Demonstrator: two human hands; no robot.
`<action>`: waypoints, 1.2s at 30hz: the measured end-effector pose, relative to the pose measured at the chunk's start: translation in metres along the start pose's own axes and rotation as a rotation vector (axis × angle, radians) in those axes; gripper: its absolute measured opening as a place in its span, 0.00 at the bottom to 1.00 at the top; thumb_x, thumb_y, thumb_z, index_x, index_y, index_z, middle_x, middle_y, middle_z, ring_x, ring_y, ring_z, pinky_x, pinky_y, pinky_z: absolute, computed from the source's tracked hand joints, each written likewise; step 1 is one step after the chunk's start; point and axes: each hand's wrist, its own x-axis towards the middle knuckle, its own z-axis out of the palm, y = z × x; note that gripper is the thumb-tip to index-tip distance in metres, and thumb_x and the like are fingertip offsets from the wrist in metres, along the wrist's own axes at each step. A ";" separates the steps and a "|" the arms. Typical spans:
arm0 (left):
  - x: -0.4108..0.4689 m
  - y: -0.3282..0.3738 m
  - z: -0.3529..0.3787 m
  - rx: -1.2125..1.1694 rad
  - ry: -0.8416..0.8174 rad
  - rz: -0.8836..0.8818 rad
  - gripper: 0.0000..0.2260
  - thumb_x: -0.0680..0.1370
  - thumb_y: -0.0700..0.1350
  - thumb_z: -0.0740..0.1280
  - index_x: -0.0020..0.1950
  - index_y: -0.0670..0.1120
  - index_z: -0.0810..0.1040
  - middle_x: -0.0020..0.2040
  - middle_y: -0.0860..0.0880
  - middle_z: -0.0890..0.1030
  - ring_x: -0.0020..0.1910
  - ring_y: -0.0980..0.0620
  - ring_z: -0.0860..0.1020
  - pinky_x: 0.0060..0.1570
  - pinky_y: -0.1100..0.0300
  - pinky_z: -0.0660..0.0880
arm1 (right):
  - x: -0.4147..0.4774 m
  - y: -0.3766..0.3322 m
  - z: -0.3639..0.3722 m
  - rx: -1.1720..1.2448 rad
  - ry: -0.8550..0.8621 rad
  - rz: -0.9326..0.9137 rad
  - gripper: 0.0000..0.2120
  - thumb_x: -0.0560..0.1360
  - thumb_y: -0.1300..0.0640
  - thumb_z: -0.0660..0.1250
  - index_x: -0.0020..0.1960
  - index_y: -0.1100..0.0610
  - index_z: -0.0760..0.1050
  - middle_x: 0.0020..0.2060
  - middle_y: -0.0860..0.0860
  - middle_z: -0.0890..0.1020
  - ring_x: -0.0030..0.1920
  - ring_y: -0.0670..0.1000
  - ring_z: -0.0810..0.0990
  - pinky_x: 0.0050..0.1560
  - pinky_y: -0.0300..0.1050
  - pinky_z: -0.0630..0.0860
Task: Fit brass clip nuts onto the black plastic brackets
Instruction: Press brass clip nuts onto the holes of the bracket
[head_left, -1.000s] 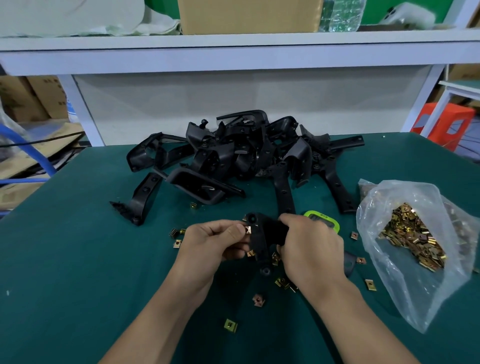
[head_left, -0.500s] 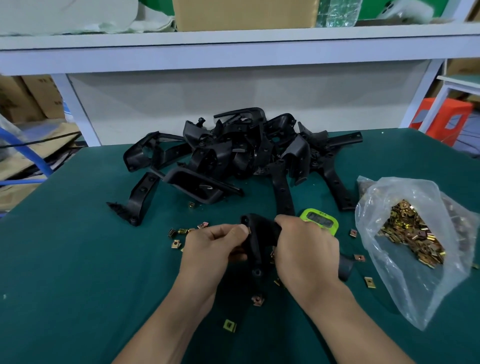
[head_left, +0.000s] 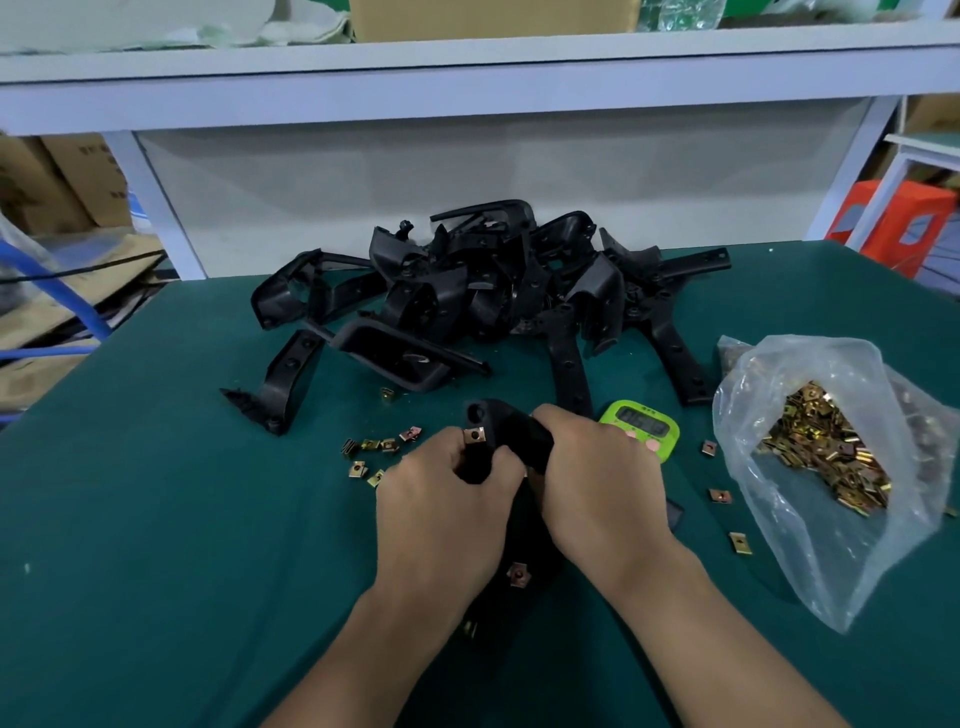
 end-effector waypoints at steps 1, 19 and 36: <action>0.000 -0.002 -0.001 0.013 -0.002 0.014 0.13 0.74 0.54 0.69 0.32 0.53 0.73 0.29 0.57 0.78 0.29 0.57 0.75 0.32 0.60 0.70 | 0.000 0.000 0.000 0.010 -0.001 -0.015 0.11 0.74 0.58 0.69 0.44 0.47 0.68 0.31 0.46 0.76 0.32 0.51 0.70 0.27 0.44 0.58; 0.011 -0.017 -0.006 0.127 -0.251 0.210 0.13 0.76 0.46 0.73 0.59 0.60 0.85 0.50 0.64 0.81 0.54 0.68 0.75 0.51 0.82 0.63 | 0.014 0.035 -0.013 0.159 0.113 0.225 0.12 0.76 0.49 0.69 0.57 0.43 0.71 0.42 0.49 0.83 0.43 0.61 0.81 0.42 0.51 0.75; 0.000 -0.013 0.018 0.263 -0.328 0.388 0.04 0.74 0.49 0.76 0.48 0.54 0.85 0.50 0.60 0.82 0.56 0.62 0.72 0.67 0.55 0.68 | 0.017 0.042 -0.009 0.172 0.161 0.321 0.08 0.74 0.51 0.68 0.46 0.48 0.68 0.33 0.47 0.76 0.36 0.58 0.73 0.37 0.49 0.69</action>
